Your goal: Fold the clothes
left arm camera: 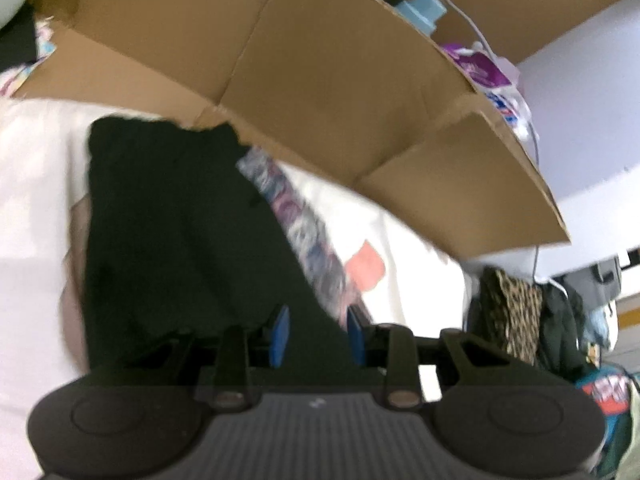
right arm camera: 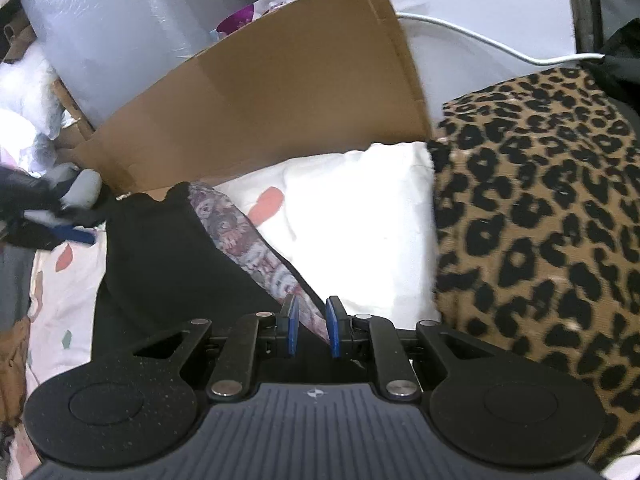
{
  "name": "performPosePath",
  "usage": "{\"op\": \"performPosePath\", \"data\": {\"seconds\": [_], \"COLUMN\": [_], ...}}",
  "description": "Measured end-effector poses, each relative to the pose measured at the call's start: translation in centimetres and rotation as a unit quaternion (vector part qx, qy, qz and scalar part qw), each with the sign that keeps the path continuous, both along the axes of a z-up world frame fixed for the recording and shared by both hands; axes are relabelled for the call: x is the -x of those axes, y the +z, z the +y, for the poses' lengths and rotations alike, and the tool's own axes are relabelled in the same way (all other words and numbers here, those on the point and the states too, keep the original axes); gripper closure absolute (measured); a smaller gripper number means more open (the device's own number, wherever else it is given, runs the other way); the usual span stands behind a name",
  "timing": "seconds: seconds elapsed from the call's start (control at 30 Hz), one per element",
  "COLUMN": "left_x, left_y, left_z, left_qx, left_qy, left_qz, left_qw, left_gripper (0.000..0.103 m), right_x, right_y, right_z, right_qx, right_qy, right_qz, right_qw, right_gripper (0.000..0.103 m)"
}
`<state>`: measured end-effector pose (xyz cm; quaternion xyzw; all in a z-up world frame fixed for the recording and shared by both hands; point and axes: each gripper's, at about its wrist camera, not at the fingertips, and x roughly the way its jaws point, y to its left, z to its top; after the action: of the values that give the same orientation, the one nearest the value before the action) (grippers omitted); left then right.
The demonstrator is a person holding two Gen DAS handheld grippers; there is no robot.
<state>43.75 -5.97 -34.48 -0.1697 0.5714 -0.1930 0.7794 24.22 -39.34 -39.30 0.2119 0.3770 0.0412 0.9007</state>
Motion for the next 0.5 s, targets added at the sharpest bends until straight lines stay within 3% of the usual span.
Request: {"op": "performPosePath", "data": {"seconds": [0.2, 0.27, 0.5], "left_x": [-4.2, -5.0, -6.9], "left_y": [-2.3, -2.8, -3.3], "left_z": [-2.1, -2.8, -3.1], "left_qx": [-0.003, -0.003, -0.046], "left_qy": [0.022, 0.009, 0.024], "left_qz": [-0.003, 0.006, -0.003], "left_qw": [0.9997, 0.9999, 0.9986], "left_gripper": [0.070, 0.070, 0.070], "right_x": [-1.4, -1.5, -1.3], "right_y": [0.2, 0.5, -0.1], "right_z": [1.5, 1.9, 1.8], "right_qx": [0.000, 0.013, 0.004], "right_qy": [0.042, 0.057, 0.039], "right_qz": [0.013, 0.008, -0.003], "right_qw": [0.999, 0.998, 0.999], "right_gripper": [0.081, 0.078, 0.074]}}
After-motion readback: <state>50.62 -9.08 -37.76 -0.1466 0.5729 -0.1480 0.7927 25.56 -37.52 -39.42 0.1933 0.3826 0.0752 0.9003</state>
